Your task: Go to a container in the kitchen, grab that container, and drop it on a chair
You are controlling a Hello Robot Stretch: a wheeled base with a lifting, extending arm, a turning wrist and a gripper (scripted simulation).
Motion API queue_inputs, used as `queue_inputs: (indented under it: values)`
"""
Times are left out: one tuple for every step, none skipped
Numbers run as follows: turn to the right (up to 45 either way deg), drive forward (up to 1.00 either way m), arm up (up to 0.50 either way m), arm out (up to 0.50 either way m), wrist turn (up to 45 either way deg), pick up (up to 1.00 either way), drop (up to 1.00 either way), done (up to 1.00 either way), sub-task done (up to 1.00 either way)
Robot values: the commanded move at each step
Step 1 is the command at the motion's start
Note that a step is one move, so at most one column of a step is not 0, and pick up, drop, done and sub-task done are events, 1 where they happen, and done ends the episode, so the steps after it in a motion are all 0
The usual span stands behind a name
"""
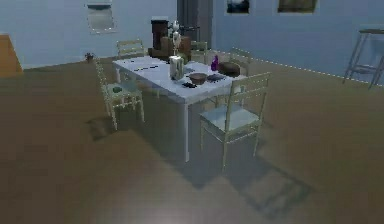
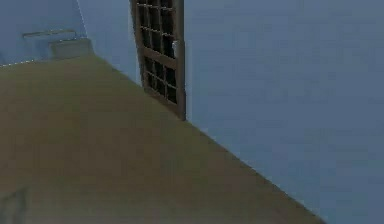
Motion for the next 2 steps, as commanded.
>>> queue_inputs:
  values:
    - [0.0,0.95,0.00,0.00,0.0,0.00,0.00,0.00,0.00]
    - [-36.0,0.00,0.00,0.00,0.0,0.00,0.00,0.00,0.00]
